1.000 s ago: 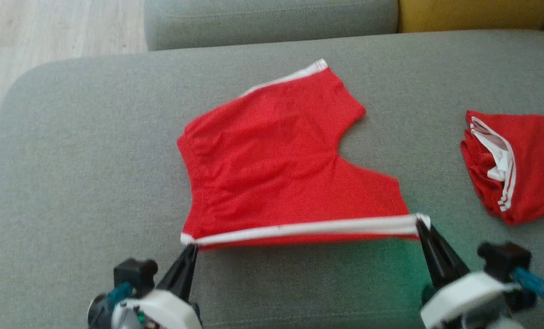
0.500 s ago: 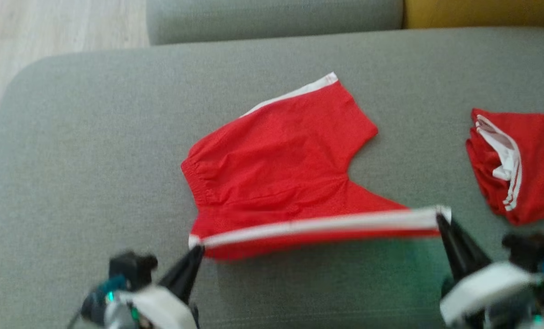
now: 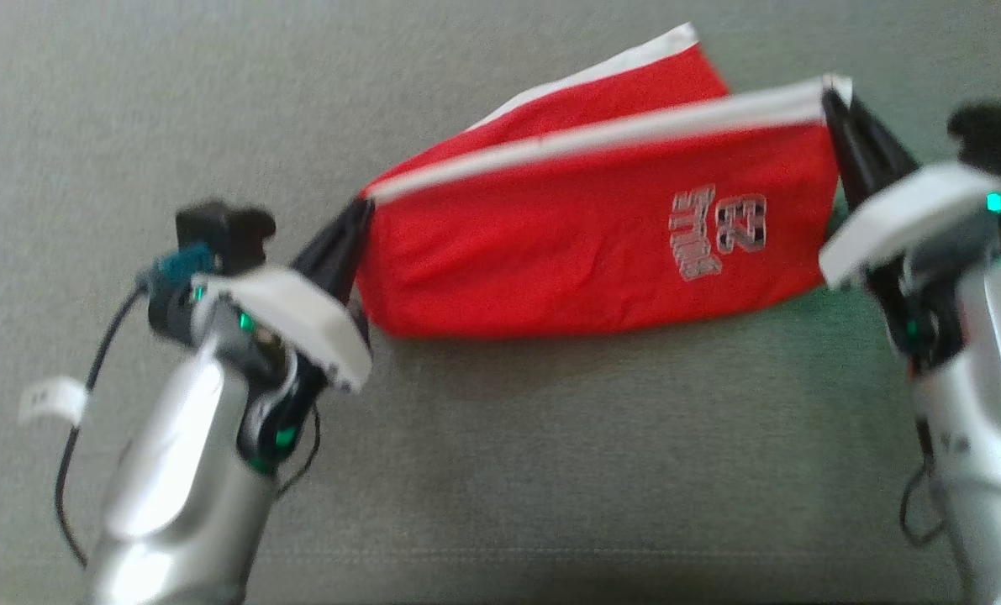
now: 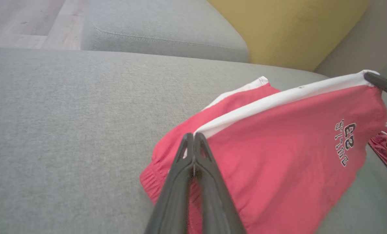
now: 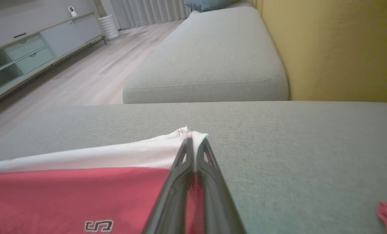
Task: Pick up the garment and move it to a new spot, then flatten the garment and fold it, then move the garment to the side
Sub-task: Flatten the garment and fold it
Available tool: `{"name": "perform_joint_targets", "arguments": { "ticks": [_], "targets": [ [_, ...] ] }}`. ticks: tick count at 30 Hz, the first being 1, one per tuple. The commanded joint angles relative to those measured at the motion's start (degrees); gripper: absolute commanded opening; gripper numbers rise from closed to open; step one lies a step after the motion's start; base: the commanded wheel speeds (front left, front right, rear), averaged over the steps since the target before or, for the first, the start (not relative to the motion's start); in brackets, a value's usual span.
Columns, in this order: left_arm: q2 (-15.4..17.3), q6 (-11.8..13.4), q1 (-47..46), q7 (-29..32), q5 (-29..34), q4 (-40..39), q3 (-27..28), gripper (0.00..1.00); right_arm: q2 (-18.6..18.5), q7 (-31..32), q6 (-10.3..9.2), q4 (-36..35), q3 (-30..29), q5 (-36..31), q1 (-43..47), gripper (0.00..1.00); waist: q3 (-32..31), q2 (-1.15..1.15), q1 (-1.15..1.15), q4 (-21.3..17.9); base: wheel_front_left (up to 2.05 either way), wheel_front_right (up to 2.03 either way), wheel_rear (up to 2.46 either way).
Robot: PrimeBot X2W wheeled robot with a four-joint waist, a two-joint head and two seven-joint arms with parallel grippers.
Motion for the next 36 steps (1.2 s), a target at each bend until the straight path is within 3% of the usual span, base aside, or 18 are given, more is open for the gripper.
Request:
{"name": "perform_joint_targets", "arguments": {
  "ticks": [1,10,15,16,17,18,19,27,31,36],
  "targets": [
    [0.75,-0.35,-3.87,-1.34,-0.19,0.36,2.89,0.0,-1.2,-1.46,-0.05,1.35,1.82,0.7,-3.82,0.0,2.62,0.0,0.0,2.45,0.0,0.0,0.0],
    [-1.96,-2.53,-13.74,-3.07,-1.98,13.88,0.8,0.0,-2.0,-8.81,-0.05,20.08,9.07,3.34,-19.39,0.0,5.93,0.0,0.0,4.75,0.0,0.0,0.0],
    [-2.5,-3.23,-16.03,-3.93,-2.95,17.94,-0.53,0.0,-1.69,-11.42,-0.05,26.56,12.8,4.16,-24.13,0.0,6.92,0.0,0.0,4.98,0.0,0.0,0.0],
    [-2.61,-3.38,-16.38,-4.3,-3.17,18.63,-0.98,0.11,-1.58,-12.06,-0.05,28.0,13.74,4.48,-24.93,0.1,7.06,0.0,0.0,5.05,0.0,0.0,0.0],
    [-2.69,-3.5,-16.57,-4.35,-3.36,19.41,-1.55,0.27,-1.55,-12.7,-0.05,29.41,14.63,4.65,-25.59,0.66,7.15,0.0,0.0,5.12,0.0,0.0,0.0],
    [-2.81,-3.59,-16.61,-4.63,-3.76,19.98,-1.92,0.44,-1.55,-13.79,-0.05,30.6,15.31,4.71,-26.16,1.0,7.19,0.0,0.0,5.16,0.0,0.0,0.0],
    [-2.83,-3.65,-16.61,-5.19,-3.89,20.41,-2.26,1.0,-1.42,-14.97,-0.05,31.82,15.66,4.89,-26.52,1.0,7.13,0.0,0.0,5.16,0.0,0.0,0.0],
    [-2.73,-2.78,-13.85,-14.98,-5.34,21.28,0.0,1.0,-1.65,-25.38,-0.05,33.6,19.3,4.61,-25.74,1.0,5.04,0.0,0.0,4.09,0.0,0.0,0.0],
    [-1.78,0.4,-12.01,-20.81,-2.93,17.74,1.81,1.0,-2.55,-26.68,-0.05,28.9,18.04,3.28,-23.71,1.0,3.41,0.0,0.0,2.75,0.0,0.0,0.0],
    [-0.74,5.6,-8.4,-21.93,2.71,6.54,5.91,1.0,-3.11,-26.81,-0.05,18.45,12.14,-0.2,-17.1,1.0,1.26,0.0,0.0,0.95,0.0,0.0,0.0]
  ]
}}
